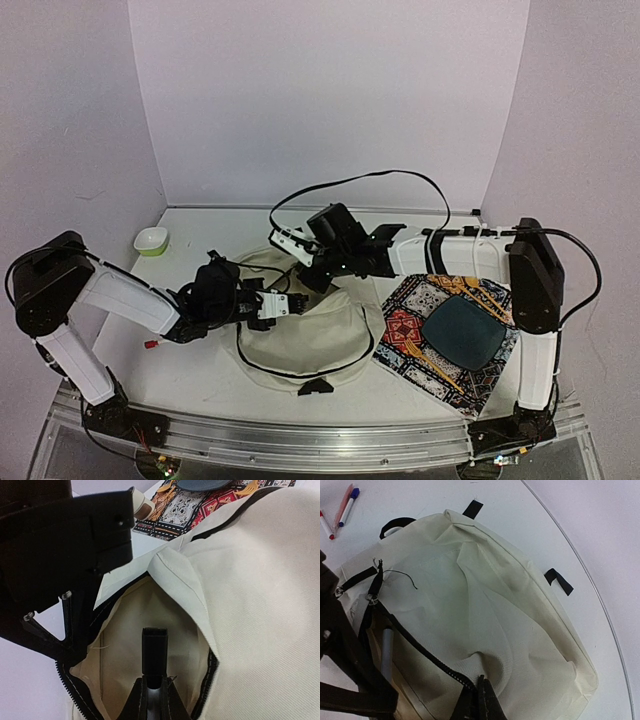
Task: Pack the student bag
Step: Place the pen in the lower front pocket of the bag.
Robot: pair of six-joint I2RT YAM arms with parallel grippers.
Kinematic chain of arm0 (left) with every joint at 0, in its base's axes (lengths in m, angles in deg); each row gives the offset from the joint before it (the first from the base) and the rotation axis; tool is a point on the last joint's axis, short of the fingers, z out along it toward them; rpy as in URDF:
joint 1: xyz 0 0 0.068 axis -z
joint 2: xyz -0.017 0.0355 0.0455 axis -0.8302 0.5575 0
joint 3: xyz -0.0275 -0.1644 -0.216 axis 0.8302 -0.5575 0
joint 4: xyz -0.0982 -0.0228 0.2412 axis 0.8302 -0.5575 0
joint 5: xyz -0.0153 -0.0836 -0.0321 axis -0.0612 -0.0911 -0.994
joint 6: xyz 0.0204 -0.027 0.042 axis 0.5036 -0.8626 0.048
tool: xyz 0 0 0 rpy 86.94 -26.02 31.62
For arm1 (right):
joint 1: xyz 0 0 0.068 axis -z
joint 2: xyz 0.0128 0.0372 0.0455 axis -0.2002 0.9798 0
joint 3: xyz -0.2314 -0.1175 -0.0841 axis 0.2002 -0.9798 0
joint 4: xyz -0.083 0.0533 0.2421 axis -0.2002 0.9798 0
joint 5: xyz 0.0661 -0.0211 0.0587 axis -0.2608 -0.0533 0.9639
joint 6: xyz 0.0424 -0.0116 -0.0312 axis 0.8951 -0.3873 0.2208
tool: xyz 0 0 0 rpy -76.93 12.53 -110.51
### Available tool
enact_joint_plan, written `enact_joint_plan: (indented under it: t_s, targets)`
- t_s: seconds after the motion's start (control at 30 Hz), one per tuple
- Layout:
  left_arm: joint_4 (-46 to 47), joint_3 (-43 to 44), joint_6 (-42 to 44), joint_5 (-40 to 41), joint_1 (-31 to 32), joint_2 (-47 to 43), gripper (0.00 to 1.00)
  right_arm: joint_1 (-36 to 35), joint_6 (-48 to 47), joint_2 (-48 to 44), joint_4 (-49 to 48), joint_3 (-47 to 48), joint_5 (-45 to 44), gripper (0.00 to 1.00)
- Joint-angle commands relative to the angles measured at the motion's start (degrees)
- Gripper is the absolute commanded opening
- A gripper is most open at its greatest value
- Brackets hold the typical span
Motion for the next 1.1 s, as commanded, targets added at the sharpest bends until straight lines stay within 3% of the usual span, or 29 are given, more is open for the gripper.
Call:
enact_joint_plan:
  t_s: [0.0, 0.37, 0.43, 0.63, 0.87, 1.07]
  targets:
    - [1.5, 3.5, 4.9, 5.1, 0.1, 1.6, 0.0, -0.4, 1.0, -3.8, -1.1, 3.3, 1.3, 0.02]
    - [1.5, 6.4, 8.3, 6.9, 0.1, 5.6, 0.04, -0.3, 1.2, -3.5, -1.1, 3.6, 1.5, 0.02]
    - [1.5, 7.5, 7.8, 7.6, 0.1, 6.3, 0.1, -0.3, 1.3, -3.4, -1.0, 3.7, 1.7, 0.02]
    - [1.8, 8.8, 6.1, 10.3, 0.1, 6.2, 0.39, -0.3, 1.4, -3.6, -1.0, 3.7, 1.4, 0.02]
    - [1.8, 5.5, 1.3, 10.4, 0.2, 0.4, 0.49, -0.3, 1.5, -3.5, -1.0, 3.6, 1.6, 0.02]
    - [1.6, 0.5, -12.3, 13.6, 0.2, -8.7, 0.56, -0.3, 1.5, -3.2, -1.0, 3.4, 1.1, 0.02]
